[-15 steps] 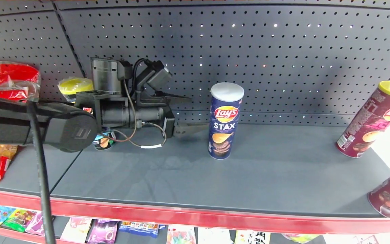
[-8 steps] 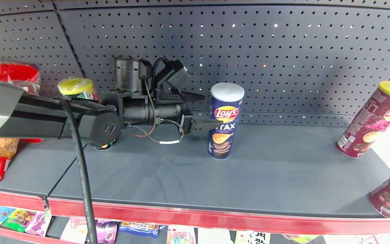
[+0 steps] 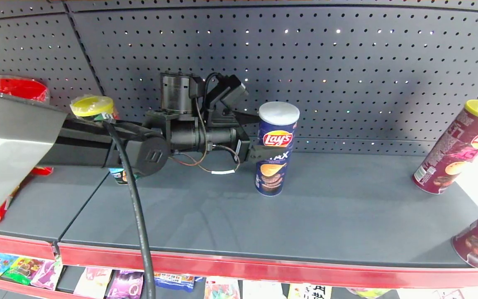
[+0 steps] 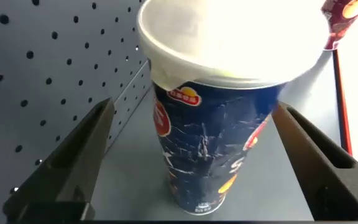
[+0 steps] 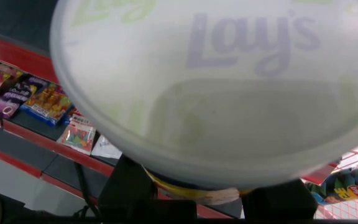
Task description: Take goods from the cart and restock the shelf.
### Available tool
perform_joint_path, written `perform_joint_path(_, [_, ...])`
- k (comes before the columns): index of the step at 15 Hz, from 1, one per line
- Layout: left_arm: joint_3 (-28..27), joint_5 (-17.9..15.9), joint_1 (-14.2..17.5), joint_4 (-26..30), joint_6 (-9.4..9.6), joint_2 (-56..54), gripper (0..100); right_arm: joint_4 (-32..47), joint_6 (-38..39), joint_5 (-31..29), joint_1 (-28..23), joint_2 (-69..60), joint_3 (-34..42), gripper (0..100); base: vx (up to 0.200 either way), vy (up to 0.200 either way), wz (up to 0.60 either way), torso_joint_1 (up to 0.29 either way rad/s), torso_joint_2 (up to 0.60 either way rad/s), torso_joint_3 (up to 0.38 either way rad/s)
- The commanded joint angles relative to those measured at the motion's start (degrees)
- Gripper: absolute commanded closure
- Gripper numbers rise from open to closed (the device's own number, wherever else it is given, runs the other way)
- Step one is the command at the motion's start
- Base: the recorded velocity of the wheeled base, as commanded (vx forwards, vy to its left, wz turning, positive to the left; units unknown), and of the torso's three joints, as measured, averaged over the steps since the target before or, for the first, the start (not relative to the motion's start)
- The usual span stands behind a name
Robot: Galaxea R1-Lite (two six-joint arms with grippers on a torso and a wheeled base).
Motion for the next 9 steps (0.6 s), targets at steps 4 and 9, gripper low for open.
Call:
perform_joint_path(4, [-2.9, 3.2, -2.0, -0.5, -3.94, 1.7, 0, 0.1, 0.0, 0.0, 0.0, 0.0, 0.0, 100, 0.000, 0.000, 0.00, 0.000, 0.00, 0.000])
perform_joint_path(9, [-5.1, 3.3, -3.2, -0.3, -4.12, 3.2, 100, 0.1, 0.0, 0.0, 0.0, 0.0, 0.1, 100, 0.000, 0.000, 0.00, 0.000, 0.00, 0.000])
